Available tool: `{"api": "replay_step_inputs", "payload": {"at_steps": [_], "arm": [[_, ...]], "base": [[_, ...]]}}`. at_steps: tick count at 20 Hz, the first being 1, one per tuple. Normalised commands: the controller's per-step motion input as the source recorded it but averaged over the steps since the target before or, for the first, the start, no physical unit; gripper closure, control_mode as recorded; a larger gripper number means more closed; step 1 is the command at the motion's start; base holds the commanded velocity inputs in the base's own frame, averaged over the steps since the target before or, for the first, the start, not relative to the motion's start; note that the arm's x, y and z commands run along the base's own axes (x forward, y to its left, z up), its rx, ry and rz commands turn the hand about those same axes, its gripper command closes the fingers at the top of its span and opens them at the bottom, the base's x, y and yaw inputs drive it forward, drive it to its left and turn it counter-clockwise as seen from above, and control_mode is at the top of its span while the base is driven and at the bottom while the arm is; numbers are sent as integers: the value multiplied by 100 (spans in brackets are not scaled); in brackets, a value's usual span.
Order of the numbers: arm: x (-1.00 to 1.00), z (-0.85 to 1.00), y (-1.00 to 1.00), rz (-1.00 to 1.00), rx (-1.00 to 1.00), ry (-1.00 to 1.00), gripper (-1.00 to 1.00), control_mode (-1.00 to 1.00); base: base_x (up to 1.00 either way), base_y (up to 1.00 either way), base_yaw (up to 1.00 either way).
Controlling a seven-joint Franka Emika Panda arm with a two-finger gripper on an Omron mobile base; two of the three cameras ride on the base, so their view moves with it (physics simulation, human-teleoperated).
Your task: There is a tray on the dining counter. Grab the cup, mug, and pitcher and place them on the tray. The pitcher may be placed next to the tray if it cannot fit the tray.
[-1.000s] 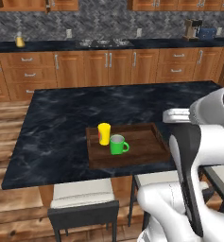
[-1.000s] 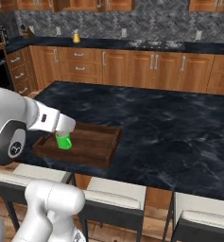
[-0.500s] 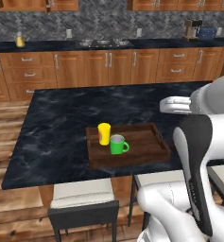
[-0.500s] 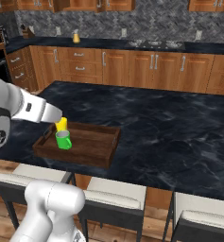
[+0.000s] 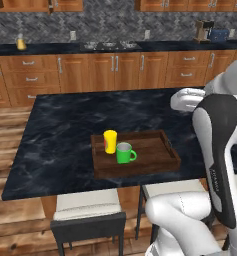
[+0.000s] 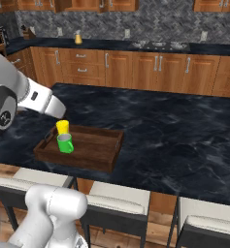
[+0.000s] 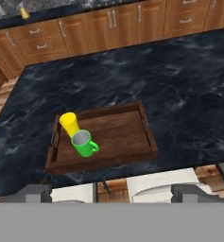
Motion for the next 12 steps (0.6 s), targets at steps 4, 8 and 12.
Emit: {"api": "replay_step_inputs", "payload": {"at_steps": [4, 8, 12], "arm": [[0, -4, 3, 0, -8, 19, -100, -100], [-17, -16, -6, 1, -5, 11, -100, -100], [-32, -28, -3, 7, 0, 7, -100, -100]], "base": [[0, 0, 0], [0, 0, 0], [0, 0, 0]]}}
